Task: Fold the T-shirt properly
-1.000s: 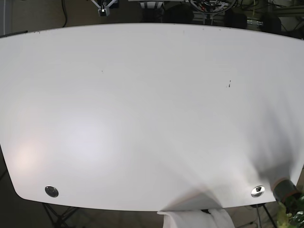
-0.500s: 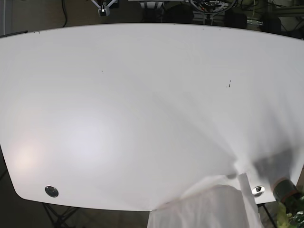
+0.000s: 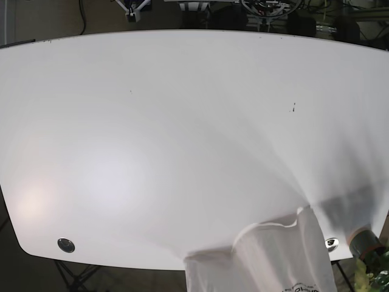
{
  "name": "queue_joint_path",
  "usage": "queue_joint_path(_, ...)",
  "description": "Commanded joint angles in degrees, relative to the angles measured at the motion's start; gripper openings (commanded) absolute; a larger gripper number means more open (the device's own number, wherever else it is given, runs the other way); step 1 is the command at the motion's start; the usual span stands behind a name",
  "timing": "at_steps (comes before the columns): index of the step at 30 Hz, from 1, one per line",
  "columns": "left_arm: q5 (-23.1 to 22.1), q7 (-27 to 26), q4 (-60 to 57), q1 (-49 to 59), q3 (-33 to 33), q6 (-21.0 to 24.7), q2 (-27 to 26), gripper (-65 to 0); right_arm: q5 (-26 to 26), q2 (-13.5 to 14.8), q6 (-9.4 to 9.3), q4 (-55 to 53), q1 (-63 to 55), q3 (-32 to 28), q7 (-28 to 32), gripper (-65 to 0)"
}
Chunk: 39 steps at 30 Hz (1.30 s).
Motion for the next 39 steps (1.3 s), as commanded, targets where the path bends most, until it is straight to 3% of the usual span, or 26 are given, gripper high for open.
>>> queue_joint_path(1, 0.2, -0.1, 0.2, 0.2, 0.0, 0.0, -0.2, -28.1, 0.2, 0.3, 0.38, 0.1, -0.6, -0.1, 0.8, -54.9)
queue_joint_path(11, 0.2, 0.2, 0.2, 0.6, 0.0, 0.0, -0.1, -28.1, 0.4, 0.3, 0.38, 1.0, -1.8, -0.1, 0.8, -54.9)
queue_joint_path(19, 0.2, 0.2, 4.9, 5.7, 0.0, -0.1, 0.0, -28.2, 0.5, 0.6, 0.38, 14.4, -11.0, 0.0, 0.6, -54.9)
queue_joint_path(25, 0.1, 0.2, 19.0, 14.1, 0.0, -0.3, 0.0, -28.2, 0.5, 0.9, 0.29, 27.8, -20.2, 0.1, -2.3, -54.9)
queue_joint_path(30, -0.3, 0.3, 30.5, 21.7, 2.2, -5.5, 0.0, -28.2, 0.6, 2.6, 0.12, 36.3, -25.3, 0.2, -6.2, -54.9)
queue_joint_path(35, -0.3, 0.3, 39.4, 27.7, 2.4, -6.3, 0.5, -28.2, 0.6, 2.8, 0.03, 40.8, -28.9, 0.3, -6.3, -54.9)
queue_joint_path(39, -0.3, 0.3, 47.9, 33.2, 2.3, -6.3, 2.2, -28.2, 0.6, 3.4, 0.03, 43.3, -32.2, 3.6, -6.3, -54.9)
